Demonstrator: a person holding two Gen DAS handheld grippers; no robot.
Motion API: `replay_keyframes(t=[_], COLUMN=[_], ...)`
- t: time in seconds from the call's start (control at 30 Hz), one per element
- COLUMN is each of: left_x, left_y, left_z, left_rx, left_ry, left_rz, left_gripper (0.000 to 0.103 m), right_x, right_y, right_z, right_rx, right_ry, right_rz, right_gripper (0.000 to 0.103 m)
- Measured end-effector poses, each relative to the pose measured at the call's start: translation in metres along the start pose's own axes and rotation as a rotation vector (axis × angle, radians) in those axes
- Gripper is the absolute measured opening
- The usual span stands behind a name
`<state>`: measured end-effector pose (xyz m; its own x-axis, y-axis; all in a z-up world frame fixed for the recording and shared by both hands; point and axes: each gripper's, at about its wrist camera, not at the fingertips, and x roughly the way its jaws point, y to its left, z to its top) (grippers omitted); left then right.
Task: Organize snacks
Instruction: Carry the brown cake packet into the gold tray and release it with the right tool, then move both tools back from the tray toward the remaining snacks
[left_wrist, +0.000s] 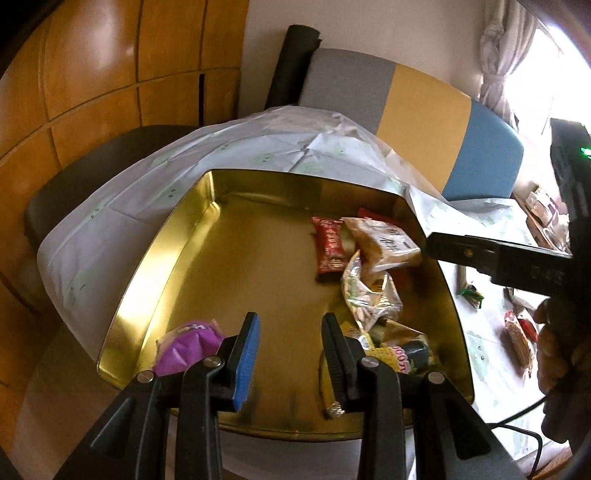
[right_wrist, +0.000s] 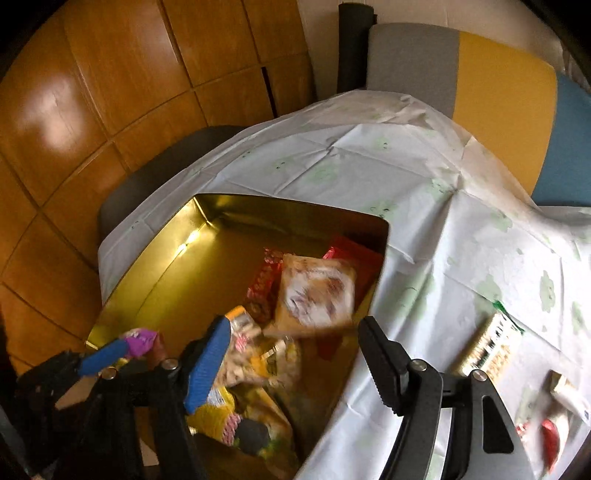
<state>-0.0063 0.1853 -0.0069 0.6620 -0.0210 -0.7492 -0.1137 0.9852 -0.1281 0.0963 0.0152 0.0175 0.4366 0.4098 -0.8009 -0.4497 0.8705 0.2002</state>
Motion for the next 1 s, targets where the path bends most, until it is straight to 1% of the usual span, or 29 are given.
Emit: replay_keyframes(t=[0.13,0.3,0.5,0.57,0.8,1.0], left_x=[-0.007,-0.012,-0.018,-0.021,-0.024,-0.024], left_y=[-0.012,-0.023,-0.033,-0.037,-0.051,-0.062], left_z=[0.002,0.003,0.003,0.003,0.003,0.002], left_rx=[0.043,0.07,0.096,0.107,0.145,0.174], left_ry=[-0.015,-0.018,-0.027,-0.031,-0.033,-0.026], left_rz=[0.001,-0.004,-0.009,-0.01,-0.021,-0.029], left_gripper=[0.035,0.035,0.035,0.035,0.035,0.035], right_x=[-0.022,-0.044,-0.068,-0.075,-0.095,-0.116], right_y=[-0.011,-0.027,-0.055,-0.067,-0.108,-0.145], right_z=[-0.012,-0.029,-0.052,-0.061,-0.088,-0.103], right_rx=[0.013,0.032,0.059,0.074,0.126,0.173], right_ry=[-0.035,-0.059,-0.074,-0.075,-0.06,-0.057], right_rz=[0.008,-0.01,-0.063,-0.087,-0.16,-0.233], right_gripper=[0.072,0.077,0.08,0.083,0.084,0.086])
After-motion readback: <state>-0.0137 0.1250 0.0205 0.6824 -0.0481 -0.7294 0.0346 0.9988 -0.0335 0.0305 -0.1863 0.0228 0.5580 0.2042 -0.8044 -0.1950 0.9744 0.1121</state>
